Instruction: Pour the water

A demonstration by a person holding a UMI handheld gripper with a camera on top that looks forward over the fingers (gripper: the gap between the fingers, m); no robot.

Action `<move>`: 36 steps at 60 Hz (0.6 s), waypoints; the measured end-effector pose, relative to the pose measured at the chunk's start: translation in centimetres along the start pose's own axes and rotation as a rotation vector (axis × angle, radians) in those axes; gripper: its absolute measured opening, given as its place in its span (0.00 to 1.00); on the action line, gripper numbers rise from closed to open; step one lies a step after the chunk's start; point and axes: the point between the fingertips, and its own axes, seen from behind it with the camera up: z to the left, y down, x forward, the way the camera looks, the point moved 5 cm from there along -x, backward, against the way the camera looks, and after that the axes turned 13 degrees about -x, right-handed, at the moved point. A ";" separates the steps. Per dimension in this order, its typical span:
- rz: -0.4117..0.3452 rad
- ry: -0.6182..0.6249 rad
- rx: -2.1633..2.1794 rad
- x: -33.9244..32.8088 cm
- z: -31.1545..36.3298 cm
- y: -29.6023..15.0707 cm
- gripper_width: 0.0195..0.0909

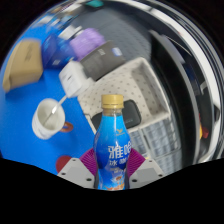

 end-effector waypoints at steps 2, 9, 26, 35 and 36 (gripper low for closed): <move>-0.020 -0.021 0.114 -0.3 -0.1 0.1 0.21; -0.114 -0.062 0.469 -0.2 0.0 0.6 0.21; -0.279 -0.095 0.997 1.0 2.0 2.1 0.21; -0.303 -0.076 1.068 2.6 3.8 2.6 0.21; -0.303 -0.074 1.070 2.8 4.0 2.7 0.21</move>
